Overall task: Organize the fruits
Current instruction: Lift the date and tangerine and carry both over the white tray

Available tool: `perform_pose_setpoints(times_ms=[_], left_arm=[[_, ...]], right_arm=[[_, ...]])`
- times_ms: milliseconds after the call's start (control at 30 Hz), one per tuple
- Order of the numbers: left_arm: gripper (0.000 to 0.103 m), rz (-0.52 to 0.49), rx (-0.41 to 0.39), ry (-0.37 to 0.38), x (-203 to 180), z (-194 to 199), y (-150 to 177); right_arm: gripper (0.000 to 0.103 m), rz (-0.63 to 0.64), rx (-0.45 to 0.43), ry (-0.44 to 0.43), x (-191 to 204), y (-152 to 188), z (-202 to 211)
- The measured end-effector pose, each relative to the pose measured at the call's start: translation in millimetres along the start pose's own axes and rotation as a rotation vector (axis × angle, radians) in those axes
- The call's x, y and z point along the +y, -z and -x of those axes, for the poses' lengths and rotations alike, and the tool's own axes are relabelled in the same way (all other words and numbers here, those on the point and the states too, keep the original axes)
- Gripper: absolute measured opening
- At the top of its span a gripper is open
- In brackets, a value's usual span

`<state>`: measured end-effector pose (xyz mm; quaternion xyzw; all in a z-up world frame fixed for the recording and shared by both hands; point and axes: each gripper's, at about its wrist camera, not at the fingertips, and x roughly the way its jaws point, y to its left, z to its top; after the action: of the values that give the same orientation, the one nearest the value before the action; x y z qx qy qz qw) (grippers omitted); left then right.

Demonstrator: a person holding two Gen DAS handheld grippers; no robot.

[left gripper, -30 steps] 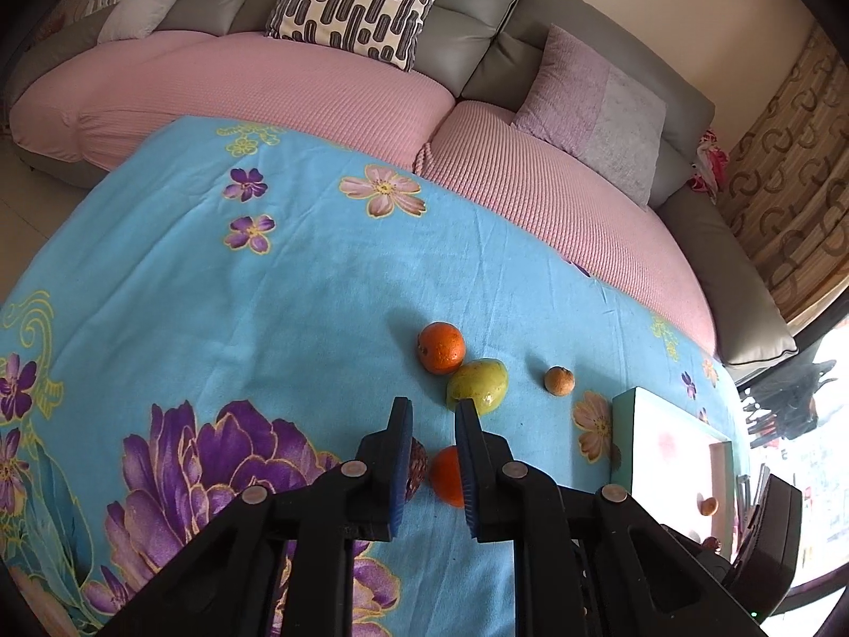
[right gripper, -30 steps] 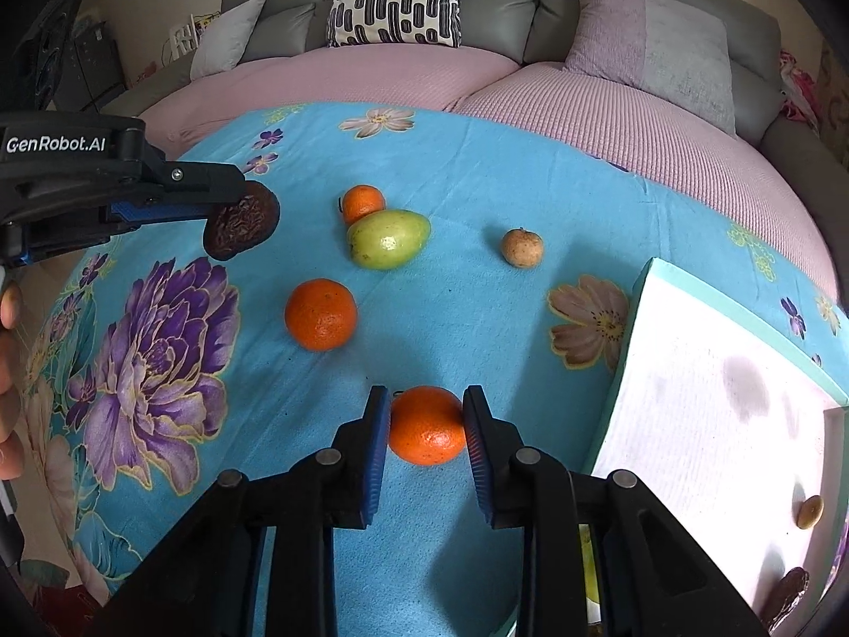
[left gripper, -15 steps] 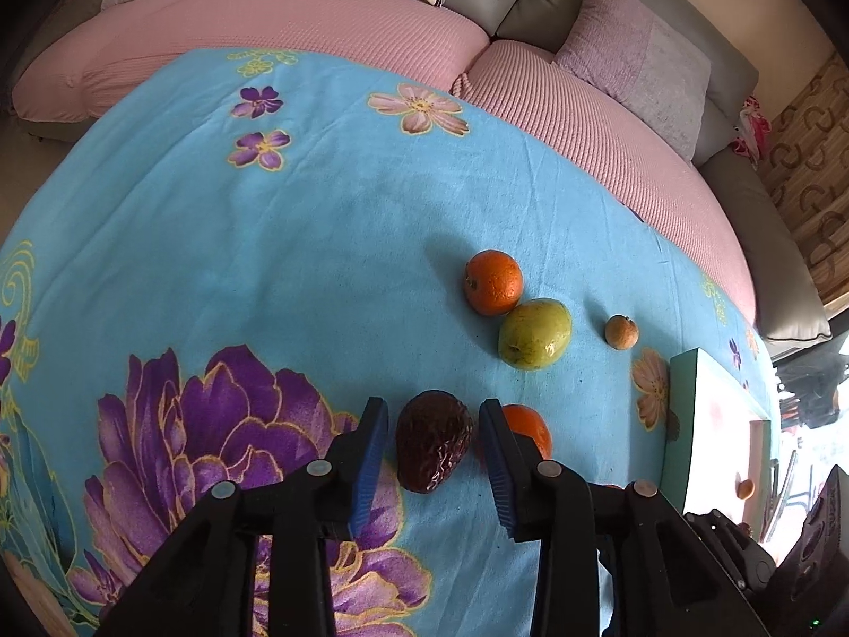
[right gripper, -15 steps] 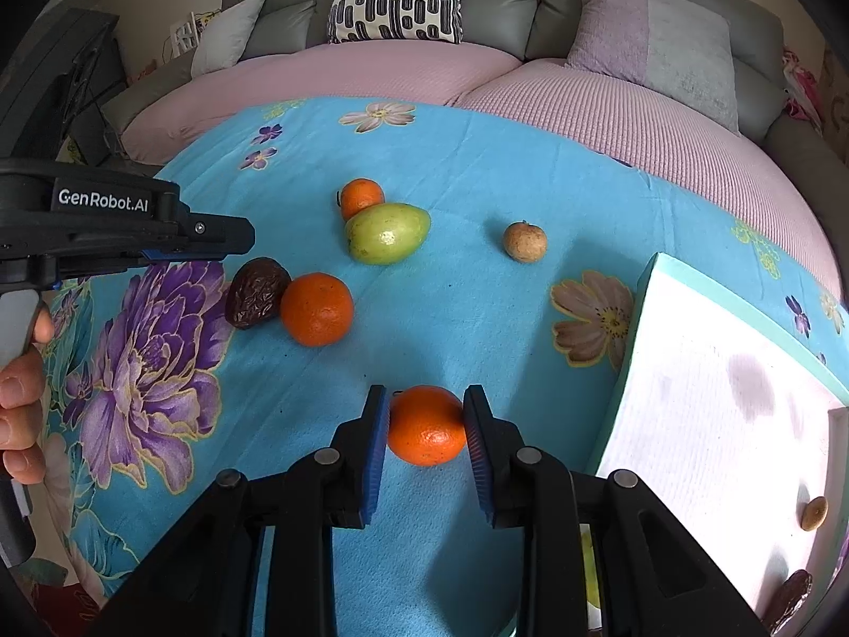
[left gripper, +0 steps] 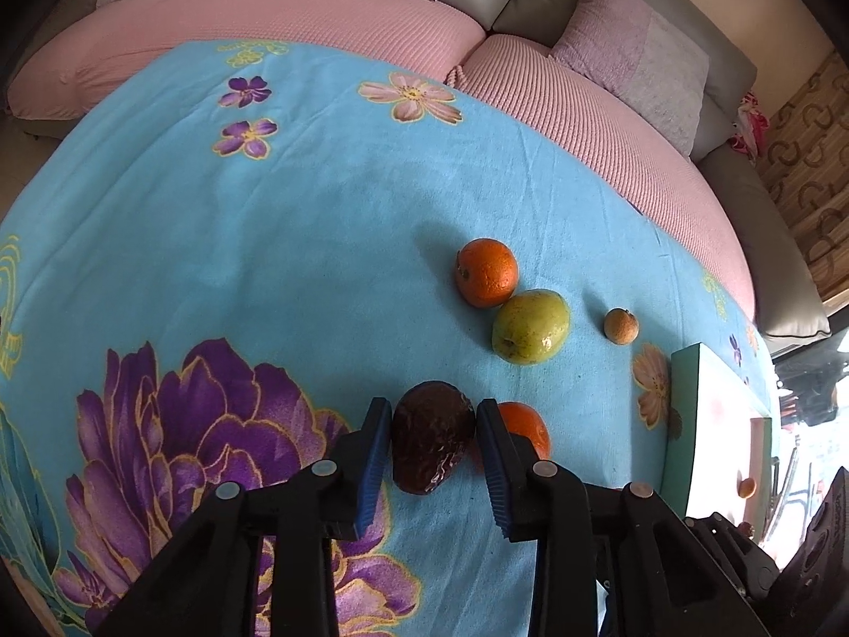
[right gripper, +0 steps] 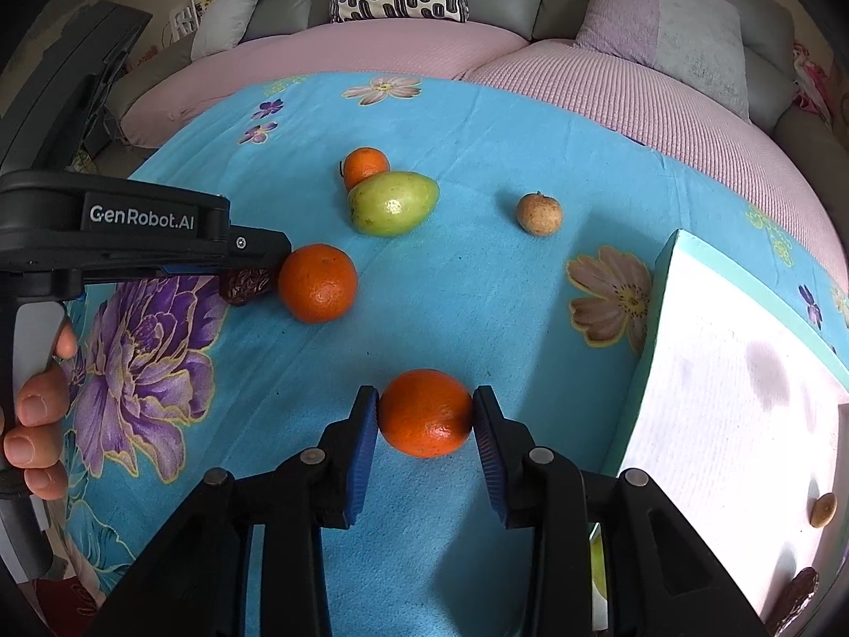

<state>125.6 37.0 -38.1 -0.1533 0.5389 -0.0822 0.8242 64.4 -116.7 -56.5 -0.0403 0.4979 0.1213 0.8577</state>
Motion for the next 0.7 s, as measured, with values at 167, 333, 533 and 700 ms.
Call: perform_pose_setpoints(times_ms=[167,333,533,700], left_arm=[[0.035,-0.003,-0.057,0.008,-0.4,20.1,-2.2],[0.035,-0.013,-0.127,0.027,-7.8,45.5,-7.5],[0.035,-0.042,-0.174,0.049,-17.0,65.4,-6.5],[0.035,-0.087,-0.186,0.071,-34.7,72.2,-3.2]], right_arm=[[0.037,-0.007,-0.038,-0.004,0.3,-2.7,10.3],[0.037,-0.034,-0.102,0.009,-4.3,-6.7,30.0],[0.037,-0.080,-0.144,0.035,-19.3,-7.3,47.5],[0.037,-0.166,-0.163,0.070,-48.7,-3.2,61.9]])
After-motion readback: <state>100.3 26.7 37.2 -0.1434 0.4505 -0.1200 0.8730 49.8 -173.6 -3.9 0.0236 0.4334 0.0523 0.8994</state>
